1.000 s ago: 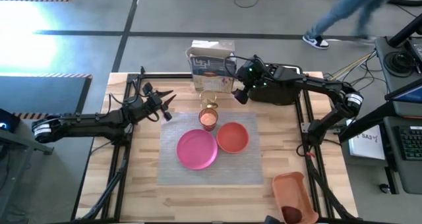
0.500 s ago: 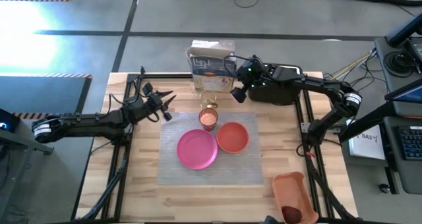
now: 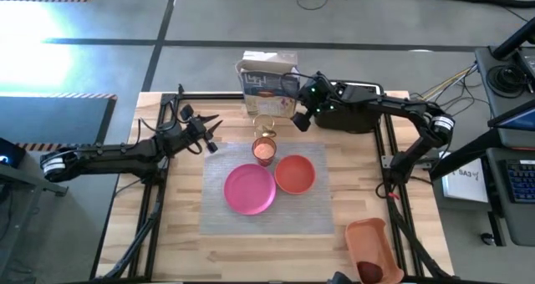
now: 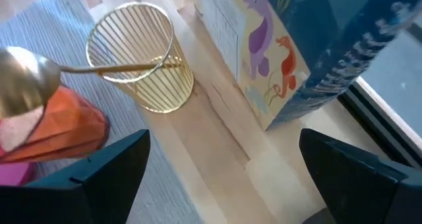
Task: Arrange a breakfast setting
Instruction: Pour the cereals from the cereal box into the orange bowl on the table mat
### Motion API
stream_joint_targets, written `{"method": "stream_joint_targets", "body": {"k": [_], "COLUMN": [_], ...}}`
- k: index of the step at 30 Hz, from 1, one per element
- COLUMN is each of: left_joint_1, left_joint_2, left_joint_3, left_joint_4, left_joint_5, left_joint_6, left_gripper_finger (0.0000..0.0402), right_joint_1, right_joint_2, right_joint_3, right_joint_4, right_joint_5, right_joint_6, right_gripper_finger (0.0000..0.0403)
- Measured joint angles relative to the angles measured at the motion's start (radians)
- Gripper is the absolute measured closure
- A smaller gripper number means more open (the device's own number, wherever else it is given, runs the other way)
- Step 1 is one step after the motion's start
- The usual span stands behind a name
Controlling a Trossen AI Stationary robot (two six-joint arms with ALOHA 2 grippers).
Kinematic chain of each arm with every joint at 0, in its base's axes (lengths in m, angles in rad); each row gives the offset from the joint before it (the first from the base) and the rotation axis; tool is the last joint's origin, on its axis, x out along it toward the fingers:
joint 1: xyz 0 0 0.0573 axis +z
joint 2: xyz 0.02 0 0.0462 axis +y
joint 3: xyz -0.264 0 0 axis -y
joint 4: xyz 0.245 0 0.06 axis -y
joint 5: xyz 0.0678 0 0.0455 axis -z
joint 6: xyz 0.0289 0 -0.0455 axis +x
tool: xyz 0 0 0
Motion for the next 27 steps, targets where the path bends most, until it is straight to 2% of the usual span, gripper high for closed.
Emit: {"method": "stream_joint_targets", "body": {"k": [13,20,27], "left_joint_1": [0.000,0.000,0.002], "left_joint_2": [0.000,0.000,0.000], "left_joint_3": [0.000,0.000,0.000], "left_joint_4": [-0.008,-0.008,-0.004], "left_joint_5": [0.000,0.000,-0.002], "left_joint_6": [-0.031,-0.045,-0.049], "left_gripper_finger": [0.0316,0.0316,0.0316], "right_joint_1": [-0.113,-0.189,-0.249], "right_joint_2": [-0.024,-0.026,-0.026], "right_joint_3": [0.000,-0.007,-0.038], "right_joint_4": [0.052,0.148,0.225], "right_joint_5": [-0.004,-0.122,-0.233], "right_joint_6": [-0.211,-0.334,-0.389], "right_gripper_finger": [0.0023,0.0023,0.0023]}}
